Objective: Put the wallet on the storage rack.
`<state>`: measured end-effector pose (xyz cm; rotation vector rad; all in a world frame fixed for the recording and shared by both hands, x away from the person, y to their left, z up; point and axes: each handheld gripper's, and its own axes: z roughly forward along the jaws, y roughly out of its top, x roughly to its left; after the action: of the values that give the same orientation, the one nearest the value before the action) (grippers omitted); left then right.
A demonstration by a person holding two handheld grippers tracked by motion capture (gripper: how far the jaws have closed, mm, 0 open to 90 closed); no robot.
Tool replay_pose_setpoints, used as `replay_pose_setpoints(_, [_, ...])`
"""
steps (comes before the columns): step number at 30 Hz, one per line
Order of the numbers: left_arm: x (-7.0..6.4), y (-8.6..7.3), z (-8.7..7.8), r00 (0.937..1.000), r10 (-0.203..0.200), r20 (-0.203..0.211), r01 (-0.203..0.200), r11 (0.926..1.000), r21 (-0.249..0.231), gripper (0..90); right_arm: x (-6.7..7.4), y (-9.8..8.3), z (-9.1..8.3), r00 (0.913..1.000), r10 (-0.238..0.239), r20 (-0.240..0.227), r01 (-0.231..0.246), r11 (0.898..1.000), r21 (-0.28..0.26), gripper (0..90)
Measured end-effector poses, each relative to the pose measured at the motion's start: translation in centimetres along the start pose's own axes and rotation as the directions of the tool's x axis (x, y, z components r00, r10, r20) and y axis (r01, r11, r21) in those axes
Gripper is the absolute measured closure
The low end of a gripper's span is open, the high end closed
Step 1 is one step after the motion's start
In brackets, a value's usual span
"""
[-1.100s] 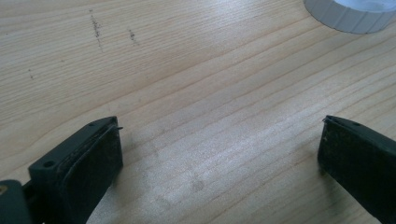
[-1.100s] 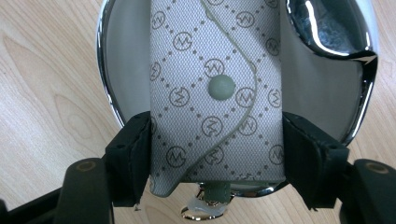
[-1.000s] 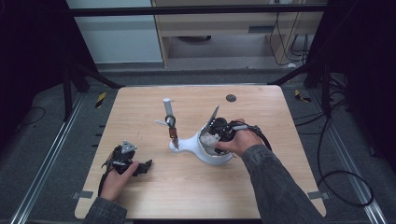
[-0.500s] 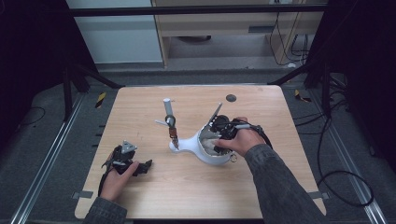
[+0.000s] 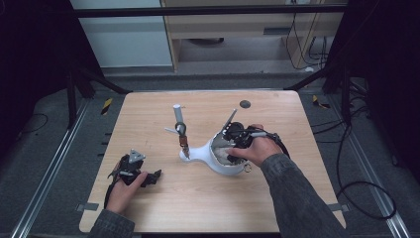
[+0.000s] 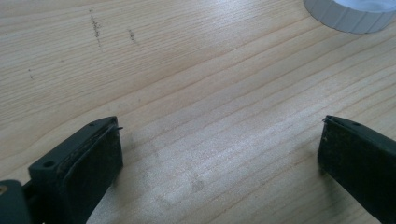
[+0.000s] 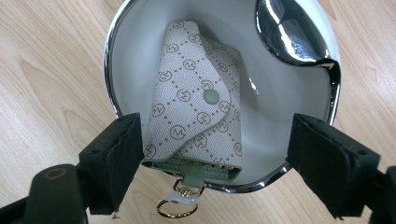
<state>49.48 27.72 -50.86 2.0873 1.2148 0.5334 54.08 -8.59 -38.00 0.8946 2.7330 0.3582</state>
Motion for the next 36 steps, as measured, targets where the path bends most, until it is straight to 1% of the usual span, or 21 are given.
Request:
replay_pose_setpoints(5, [0.0,0.0,0.0,1.0,-0.001,0.002,0.001,1.0,-0.001,0.0,0.0,-0.1,-0.1,1.0,0.005,0.0,-0.005,1.0,-0.002,18.2])
replay_pose_setpoints(14, [0.0,0.0,0.0,1.0,-0.001,0.001,0.001,1.0,0.0,0.0,0.0,-0.5,-0.8,1.0,0.009,0.0,-0.009,1.0,-0.026,17.1])
replay_pose_setpoints(20, [0.0,0.0,0.0,1.0,-0.002,0.001,0.002,1.0,0.0,0.0,0.0,-0.8,-1.4,1.0,0.008,0.002,-0.008,0.999,-0.043,13.0])
replay_pose_setpoints(26, [0.0,0.0,0.0,1.0,-0.001,0.001,0.001,1.0,0.001,0.0,0.1,-1.3,-2.2,0.9999,0.005,0.01,-0.004,0.997,-0.072,8.9])
replay_pose_setpoints(29, [0.0,0.0,0.0,1.0,-0.001,0.001,0.001,1.0,0.001,0.0,0.0,-1.5,-2.5,0.9998,0.015,0.016,-0.014,0.996,-0.087,7.7])
replay_pose_setpoints(35, [0.0,0.0,0.0,1.0,-0.001,0.001,0.001,1.0,0.001,0.0,-0.6,-2.1,-2.9,0.9992,0.022,0.034,-0.018,0.993,-0.115,6.7])
replay_pose_setpoints(36, [0.0,0.0,0.0,1.0,0.0,0.001,0.0,1.0,0.001,0.0,-0.6,-2.2,-3.1,0.9989,0.033,0.033,-0.029,0.992,-0.123,6.5])
